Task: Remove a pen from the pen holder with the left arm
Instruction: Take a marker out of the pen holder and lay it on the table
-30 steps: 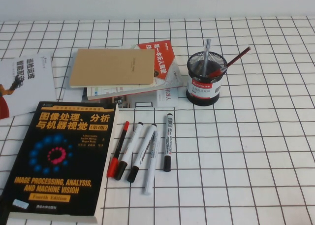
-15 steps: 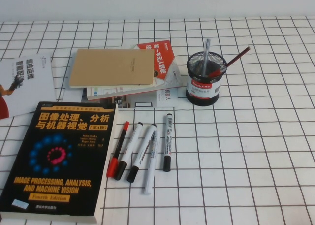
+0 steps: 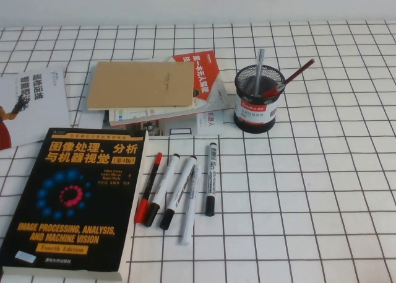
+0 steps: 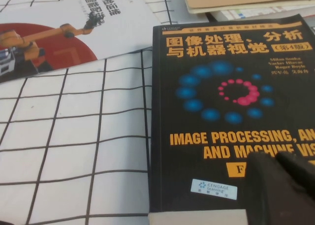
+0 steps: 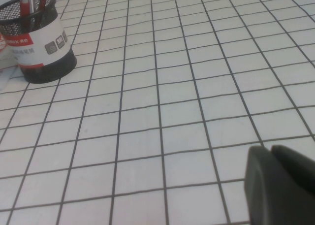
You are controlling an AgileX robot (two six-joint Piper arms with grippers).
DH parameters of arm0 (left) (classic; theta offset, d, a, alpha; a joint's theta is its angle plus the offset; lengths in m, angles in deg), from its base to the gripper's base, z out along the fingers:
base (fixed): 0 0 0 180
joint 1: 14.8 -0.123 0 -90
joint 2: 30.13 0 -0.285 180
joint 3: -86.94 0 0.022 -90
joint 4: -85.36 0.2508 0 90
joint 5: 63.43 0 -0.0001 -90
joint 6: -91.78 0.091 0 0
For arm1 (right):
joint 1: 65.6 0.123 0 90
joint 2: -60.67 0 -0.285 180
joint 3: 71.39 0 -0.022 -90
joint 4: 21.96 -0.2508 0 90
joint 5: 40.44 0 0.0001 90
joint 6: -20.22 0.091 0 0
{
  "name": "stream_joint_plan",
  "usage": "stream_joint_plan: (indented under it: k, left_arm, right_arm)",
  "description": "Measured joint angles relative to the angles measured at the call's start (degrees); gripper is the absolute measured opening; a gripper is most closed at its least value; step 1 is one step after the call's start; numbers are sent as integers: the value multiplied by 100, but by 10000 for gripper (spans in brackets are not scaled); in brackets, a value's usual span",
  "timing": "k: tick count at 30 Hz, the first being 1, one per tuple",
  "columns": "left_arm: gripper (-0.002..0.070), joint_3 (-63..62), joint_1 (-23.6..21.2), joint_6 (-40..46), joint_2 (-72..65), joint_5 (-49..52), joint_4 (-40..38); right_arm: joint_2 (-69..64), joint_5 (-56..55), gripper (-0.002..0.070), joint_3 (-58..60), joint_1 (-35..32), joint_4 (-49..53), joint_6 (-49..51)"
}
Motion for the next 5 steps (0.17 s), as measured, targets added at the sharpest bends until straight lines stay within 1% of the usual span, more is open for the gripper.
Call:
stream_joint_plan:
  k: [5]
  left_arm:
    - [1, 0, 0, -24, 0, 0, 12]
  right_arm:
    - [0, 0, -16, 0, 0, 0, 0]
